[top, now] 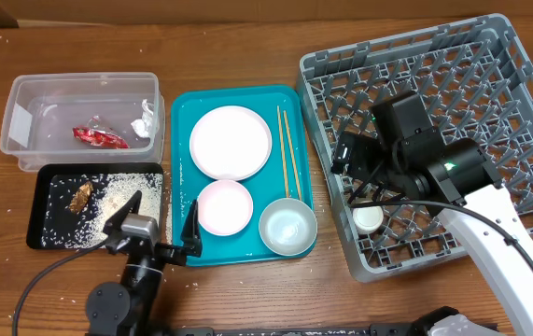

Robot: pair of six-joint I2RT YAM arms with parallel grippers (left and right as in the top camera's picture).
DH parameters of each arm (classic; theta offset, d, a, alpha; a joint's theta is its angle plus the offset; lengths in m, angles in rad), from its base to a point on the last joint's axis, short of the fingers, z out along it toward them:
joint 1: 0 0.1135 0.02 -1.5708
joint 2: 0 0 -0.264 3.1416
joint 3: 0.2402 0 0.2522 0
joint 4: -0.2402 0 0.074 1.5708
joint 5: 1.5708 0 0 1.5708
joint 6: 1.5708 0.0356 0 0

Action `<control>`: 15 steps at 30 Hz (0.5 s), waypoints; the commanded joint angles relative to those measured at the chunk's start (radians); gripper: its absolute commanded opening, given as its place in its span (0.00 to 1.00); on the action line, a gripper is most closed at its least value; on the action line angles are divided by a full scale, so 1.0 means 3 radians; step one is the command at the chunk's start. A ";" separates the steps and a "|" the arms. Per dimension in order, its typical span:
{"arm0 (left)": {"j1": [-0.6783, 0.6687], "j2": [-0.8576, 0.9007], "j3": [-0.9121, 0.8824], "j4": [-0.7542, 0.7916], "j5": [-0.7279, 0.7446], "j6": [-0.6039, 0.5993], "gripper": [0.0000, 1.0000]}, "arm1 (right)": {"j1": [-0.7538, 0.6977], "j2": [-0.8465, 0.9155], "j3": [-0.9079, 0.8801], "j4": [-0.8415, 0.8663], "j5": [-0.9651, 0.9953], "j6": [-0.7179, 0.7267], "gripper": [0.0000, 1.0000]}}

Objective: Sort waste into correct bins and load items into the dishwasher

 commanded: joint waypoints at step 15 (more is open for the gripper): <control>0.0042 -0.0057 -0.0687 0.0495 0.0009 0.0050 1.00 | -0.0004 -0.0014 0.0061 0.0013 0.0006 -0.0020 1.00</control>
